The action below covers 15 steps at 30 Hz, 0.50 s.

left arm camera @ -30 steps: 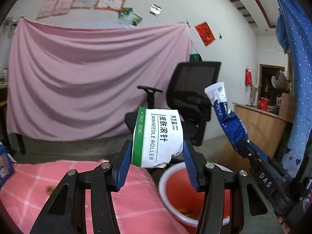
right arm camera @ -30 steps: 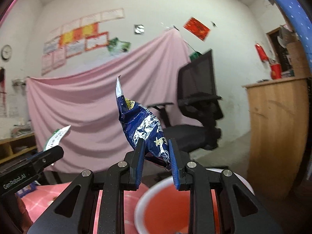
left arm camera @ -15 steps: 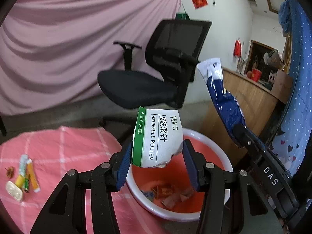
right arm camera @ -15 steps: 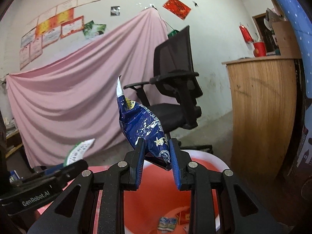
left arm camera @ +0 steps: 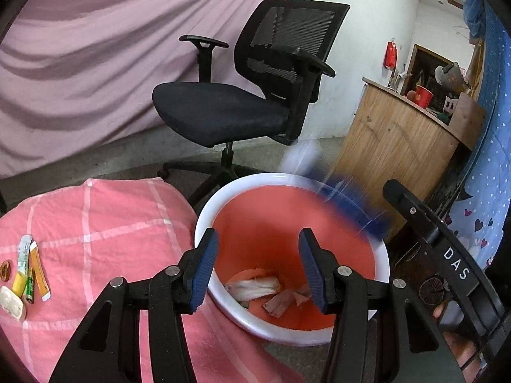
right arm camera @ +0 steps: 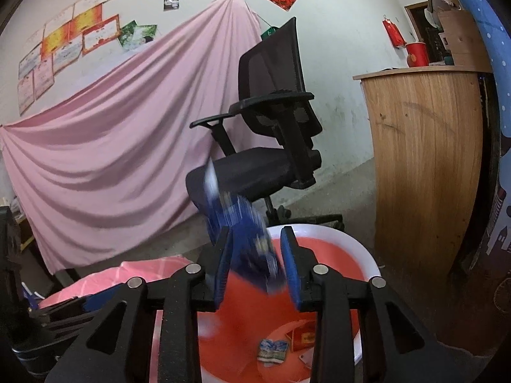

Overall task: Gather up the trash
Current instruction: 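Carry box and wrapper over the orange bin and open both tools, then move both tools back over the table toward the remaining trash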

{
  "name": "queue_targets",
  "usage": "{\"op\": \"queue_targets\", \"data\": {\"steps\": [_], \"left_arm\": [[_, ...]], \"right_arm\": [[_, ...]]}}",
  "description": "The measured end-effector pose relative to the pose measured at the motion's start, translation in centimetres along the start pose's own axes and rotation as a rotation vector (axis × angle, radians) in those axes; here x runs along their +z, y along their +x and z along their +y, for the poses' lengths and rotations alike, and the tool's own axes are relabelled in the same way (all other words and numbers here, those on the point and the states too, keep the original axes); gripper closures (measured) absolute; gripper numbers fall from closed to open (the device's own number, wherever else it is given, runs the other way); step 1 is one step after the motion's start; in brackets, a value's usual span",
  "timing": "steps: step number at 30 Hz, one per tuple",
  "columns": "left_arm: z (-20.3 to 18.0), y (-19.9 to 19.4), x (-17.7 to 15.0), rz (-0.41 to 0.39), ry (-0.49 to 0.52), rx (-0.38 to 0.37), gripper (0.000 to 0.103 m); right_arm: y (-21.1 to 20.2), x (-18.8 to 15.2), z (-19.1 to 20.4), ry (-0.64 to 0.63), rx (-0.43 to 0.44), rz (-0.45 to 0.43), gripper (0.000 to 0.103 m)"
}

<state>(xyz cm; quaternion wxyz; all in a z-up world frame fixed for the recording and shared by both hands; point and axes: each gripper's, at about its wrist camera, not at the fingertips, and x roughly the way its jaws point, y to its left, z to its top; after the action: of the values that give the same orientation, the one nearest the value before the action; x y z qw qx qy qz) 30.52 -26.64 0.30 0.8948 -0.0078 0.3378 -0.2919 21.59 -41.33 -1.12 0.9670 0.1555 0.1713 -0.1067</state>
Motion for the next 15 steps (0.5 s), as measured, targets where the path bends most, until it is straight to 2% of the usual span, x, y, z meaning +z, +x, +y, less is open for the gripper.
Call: {"op": "queue_targets", "data": {"steps": [8, 13, 15], "left_arm": [[1.7, -1.4, 0.1, -0.035, -0.055, 0.028, 0.050], [3.0, -2.9, 0.3, -0.072, -0.086, 0.068, 0.048], [3.7, -3.7, 0.4, -0.088, -0.095, 0.090, 0.048]], "right_arm": [[-0.2, 0.2, 0.1, 0.006, 0.010, -0.013, 0.053], [-0.4, 0.3, 0.9, -0.004, 0.026, -0.029, 0.051], [-0.6, 0.4, 1.4, -0.011, 0.031, -0.041, 0.042]]}}
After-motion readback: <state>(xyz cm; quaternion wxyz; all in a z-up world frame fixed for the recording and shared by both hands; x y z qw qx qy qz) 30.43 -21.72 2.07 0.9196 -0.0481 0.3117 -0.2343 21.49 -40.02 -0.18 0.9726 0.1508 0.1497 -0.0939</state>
